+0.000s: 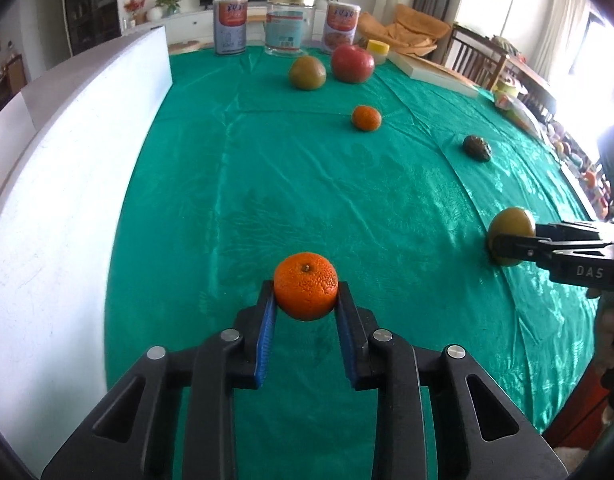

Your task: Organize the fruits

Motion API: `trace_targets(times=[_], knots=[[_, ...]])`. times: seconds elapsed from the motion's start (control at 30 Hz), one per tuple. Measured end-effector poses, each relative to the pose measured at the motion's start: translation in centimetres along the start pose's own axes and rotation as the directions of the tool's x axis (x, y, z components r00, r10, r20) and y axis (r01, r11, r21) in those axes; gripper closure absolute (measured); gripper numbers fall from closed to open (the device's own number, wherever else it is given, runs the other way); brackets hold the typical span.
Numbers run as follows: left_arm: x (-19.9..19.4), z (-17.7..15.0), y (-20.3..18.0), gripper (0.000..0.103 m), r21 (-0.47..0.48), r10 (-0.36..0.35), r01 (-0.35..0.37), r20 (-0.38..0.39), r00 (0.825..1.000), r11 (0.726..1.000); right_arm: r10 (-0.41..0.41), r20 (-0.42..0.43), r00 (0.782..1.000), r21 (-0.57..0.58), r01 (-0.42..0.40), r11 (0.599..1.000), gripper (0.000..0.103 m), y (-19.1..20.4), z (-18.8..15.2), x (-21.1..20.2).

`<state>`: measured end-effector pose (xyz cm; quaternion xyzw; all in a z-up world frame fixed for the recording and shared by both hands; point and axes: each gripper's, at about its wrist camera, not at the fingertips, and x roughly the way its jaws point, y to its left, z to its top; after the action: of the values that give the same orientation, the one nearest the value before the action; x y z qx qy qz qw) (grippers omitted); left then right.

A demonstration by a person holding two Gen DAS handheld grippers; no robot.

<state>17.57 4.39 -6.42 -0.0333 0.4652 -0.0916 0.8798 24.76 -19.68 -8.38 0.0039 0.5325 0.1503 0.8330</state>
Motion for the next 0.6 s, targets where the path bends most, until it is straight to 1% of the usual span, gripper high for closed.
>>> trace_targets(times=[0.07,0.1,0.17,0.23,0.27,0.33,0.37,0.4,0.43,0.5,0.53,0.6], knots=[[-2.0,0.6,0.6,0.075,-0.057,-0.065,0.064,-0.002,0.998,0.996,-0.001,0.012,1.000,-0.027,0.002,1.000,0.053,0.6,0.2,-0.5],[-3.5,1.0,1.0,0.075,-0.084,-0.098,0.099,0.007,0.995,0.992,0.021,0.016,1.000,-0.029,-0.021,0.999,0.053,1.1,0.5,-1.1],[-6.9,2.4,1.9,0.075,-0.117,-0.151,0.156,0.048,0.987,0.981,0.103,0.035,0.994,-0.032,-0.102,0.994,0.053,2.6,1.3,-3.0],[-11.0,4.0,3.4,0.075,-0.132,-0.162,0.177,0.117,0.980,0.975,0.188,0.059,0.980,-0.065,-0.185,0.981,0.053,5.4,2.7,-5.2],[-12.8,4.8,4.4,0.075,-0.137,-0.146,0.167,0.151,0.978,0.976,0.232,0.070,0.970,-0.089,-0.226,0.970,0.053,7.2,3.5,-6.3],[-15.8,6.1,7.2,0.075,-0.165,-0.096,0.130,0.201,0.975,0.978,0.315,0.075,0.946,-0.149,-0.302,0.942,0.053,11.3,5.1,-8.0],[-16.6,6.6,8.9,0.075,-0.186,-0.069,0.109,0.208,0.976,0.977,0.348,0.070,0.935,-0.184,-0.331,0.926,0.053,13.6,5.8,-8.7],[-17.0,6.9,10.7,0.075,-0.210,-0.030,0.074,0.204,0.978,0.975,0.375,0.063,0.925,-0.218,-0.354,0.909,0.053,15.9,6.5,-9.1],[-16.9,7.0,12.6,0.075,-0.236,0.021,0.024,0.187,0.982,0.972,0.397,0.050,0.916,-0.250,-0.374,0.893,0.053,18.2,7.1,-9.2],[-15.5,6.7,16.6,0.075,-0.293,0.120,-0.081,0.118,0.986,0.953,0.422,0.016,0.906,-0.304,-0.398,0.866,0.053,22.8,8.1,-8.4],[-14.4,6.1,18.5,0.075,-0.322,0.156,-0.125,0.071,0.985,0.939,0.419,0.001,0.908,-0.328,-0.395,0.858,0.053,24.9,8.5,-7.7],[-11.9,4.6,21.8,0.075,-0.363,0.207,-0.202,-0.025,0.978,0.910,0.397,-0.035,0.917,-0.356,-0.382,0.853,0.053,28.6,9.3,-5.4]])
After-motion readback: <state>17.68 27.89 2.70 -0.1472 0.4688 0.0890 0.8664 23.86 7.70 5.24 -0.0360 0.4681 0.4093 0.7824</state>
